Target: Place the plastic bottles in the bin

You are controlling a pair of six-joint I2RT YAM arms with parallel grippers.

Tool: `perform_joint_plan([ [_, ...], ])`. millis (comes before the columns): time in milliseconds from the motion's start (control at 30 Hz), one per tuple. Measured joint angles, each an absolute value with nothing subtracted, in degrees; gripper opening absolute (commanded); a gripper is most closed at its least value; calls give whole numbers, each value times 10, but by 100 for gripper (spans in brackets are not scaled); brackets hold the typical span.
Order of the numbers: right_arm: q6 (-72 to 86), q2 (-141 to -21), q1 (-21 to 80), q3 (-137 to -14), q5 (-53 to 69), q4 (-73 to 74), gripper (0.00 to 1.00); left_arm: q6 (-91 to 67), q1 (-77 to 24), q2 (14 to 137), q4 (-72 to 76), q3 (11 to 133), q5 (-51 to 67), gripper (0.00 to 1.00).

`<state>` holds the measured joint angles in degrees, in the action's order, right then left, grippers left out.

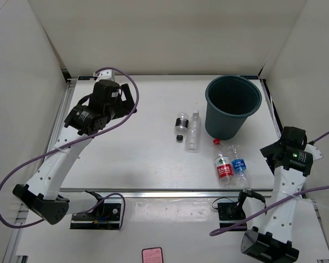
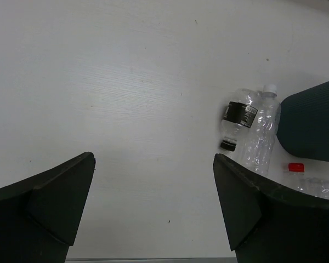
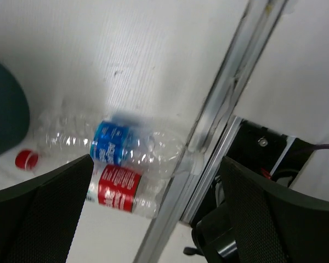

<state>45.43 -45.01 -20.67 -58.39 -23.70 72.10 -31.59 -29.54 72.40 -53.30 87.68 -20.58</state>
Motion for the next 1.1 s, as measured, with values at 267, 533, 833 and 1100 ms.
perform_joint_plan([
  [267, 382, -556, -189, -565, -97, 694, 100, -324, -295, 698, -535, 863, -206, 100],
  [533, 354, -637, -182, -546, -33, 625, 100, -324, -295, 699, -534, 860, -214, 100],
  [833, 341, -737, -134, -544, -10, 565, 100, -323, -295, 724, -534, 859, -228, 100],
  [1100, 346, -808, -106, -542, -8, 540, 100, -322, -295, 749, -535, 861, -233, 100],
])
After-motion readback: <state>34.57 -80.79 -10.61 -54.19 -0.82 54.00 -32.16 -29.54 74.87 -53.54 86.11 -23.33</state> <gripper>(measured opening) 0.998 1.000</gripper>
